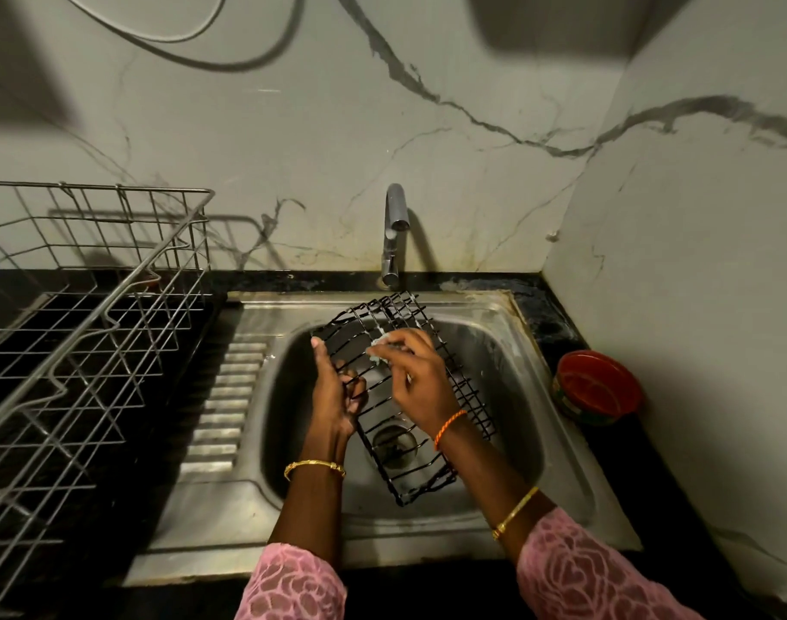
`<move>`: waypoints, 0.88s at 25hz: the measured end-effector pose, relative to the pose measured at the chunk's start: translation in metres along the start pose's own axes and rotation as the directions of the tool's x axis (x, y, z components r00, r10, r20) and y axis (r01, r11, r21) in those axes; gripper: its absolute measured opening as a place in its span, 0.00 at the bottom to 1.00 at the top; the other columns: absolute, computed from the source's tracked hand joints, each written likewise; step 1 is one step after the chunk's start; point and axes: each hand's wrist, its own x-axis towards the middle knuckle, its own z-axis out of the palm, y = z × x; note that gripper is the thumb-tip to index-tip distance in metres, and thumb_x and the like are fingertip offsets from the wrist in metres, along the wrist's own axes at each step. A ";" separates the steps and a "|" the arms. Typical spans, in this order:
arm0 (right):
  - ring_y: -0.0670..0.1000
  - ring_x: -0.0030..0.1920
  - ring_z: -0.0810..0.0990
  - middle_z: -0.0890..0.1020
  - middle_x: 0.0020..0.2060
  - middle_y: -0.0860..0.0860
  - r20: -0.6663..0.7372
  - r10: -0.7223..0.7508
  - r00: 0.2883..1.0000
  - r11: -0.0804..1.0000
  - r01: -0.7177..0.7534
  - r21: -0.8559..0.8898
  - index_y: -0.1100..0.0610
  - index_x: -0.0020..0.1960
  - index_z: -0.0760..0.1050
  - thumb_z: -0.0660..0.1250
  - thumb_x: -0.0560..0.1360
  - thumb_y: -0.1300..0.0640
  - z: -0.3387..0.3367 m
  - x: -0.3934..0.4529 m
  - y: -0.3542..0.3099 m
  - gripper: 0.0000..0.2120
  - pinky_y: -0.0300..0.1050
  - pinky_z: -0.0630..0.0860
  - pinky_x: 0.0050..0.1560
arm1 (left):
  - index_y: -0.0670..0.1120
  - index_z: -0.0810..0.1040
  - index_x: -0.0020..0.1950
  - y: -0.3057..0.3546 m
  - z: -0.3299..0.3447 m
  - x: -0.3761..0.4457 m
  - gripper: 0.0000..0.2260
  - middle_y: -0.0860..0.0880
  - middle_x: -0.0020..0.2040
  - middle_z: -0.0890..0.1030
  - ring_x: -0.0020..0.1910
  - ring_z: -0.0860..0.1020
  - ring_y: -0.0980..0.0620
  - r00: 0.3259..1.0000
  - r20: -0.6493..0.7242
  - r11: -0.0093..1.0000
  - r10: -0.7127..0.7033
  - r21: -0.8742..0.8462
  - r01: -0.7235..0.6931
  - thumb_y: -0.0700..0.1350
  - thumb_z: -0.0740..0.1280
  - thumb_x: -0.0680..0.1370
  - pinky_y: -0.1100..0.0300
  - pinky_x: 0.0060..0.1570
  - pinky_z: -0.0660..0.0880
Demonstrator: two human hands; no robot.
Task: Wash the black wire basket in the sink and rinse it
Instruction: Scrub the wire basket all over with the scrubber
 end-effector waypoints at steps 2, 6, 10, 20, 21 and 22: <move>0.48 0.51 0.73 0.77 0.47 0.57 0.006 0.071 0.997 0.995 -0.071 0.063 0.63 0.54 0.79 0.56 0.72 0.70 -0.002 0.017 0.002 0.17 0.27 0.68 0.54 | 0.45 0.69 0.44 -0.003 0.002 -0.003 0.27 0.52 0.24 0.60 0.16 0.58 0.58 1.000 0.006 1.000 -0.011 0.002 0.011 0.71 0.56 0.73 0.71 0.17 0.53; 0.54 0.51 0.78 0.79 0.48 0.59 0.034 0.158 0.987 0.980 -0.161 0.120 0.63 0.53 0.80 0.59 0.71 0.74 -0.001 0.049 0.004 0.17 0.26 0.69 0.55 | 0.49 0.62 0.32 -0.003 0.007 -0.005 0.26 0.53 0.20 0.60 0.16 0.57 0.57 1.000 -0.002 0.998 -0.004 0.068 0.004 0.72 0.55 0.72 0.69 0.19 0.52; 0.51 0.54 0.75 0.78 0.52 0.55 0.102 0.106 0.989 0.993 -0.111 0.046 0.59 0.55 0.80 0.61 0.73 0.71 -0.006 0.010 0.003 0.16 0.28 0.69 0.57 | 0.48 0.68 0.40 0.003 0.003 -0.004 0.25 0.54 0.24 0.61 0.17 0.58 0.58 0.999 -0.052 1.000 -0.003 -0.020 0.002 0.70 0.56 0.73 0.69 0.17 0.53; 0.49 0.50 0.75 0.78 0.48 0.55 0.101 0.095 0.990 0.987 -0.106 0.118 0.62 0.53 0.80 0.60 0.72 0.74 -0.016 0.023 -0.001 0.16 0.25 0.69 0.53 | 0.47 0.65 0.38 0.001 0.010 -0.018 0.25 0.53 0.24 0.60 0.17 0.58 0.58 1.000 -0.014 1.000 -0.001 -0.012 0.000 0.70 0.56 0.74 0.70 0.17 0.52; 0.49 0.49 0.75 0.78 0.47 0.56 0.101 0.091 0.991 0.988 -0.102 0.114 0.62 0.53 0.80 0.60 0.72 0.74 -0.019 0.027 0.001 0.16 0.25 0.69 0.52 | 0.47 0.65 0.39 0.000 0.012 -0.019 0.25 0.53 0.24 0.60 0.17 0.57 0.58 1.000 -0.014 1.000 0.002 -0.005 -0.002 0.70 0.56 0.74 0.70 0.17 0.52; 0.49 0.50 0.75 0.78 0.48 0.56 0.109 0.097 0.989 0.988 -0.109 0.108 0.62 0.54 0.80 0.60 0.73 0.74 -0.023 0.024 0.005 0.16 0.25 0.70 0.53 | 0.47 0.66 0.40 -0.001 0.014 -0.021 0.25 0.53 0.24 0.60 0.17 0.57 0.58 1.000 -0.019 1.000 0.006 -0.003 -0.006 0.70 0.56 0.74 0.69 0.17 0.52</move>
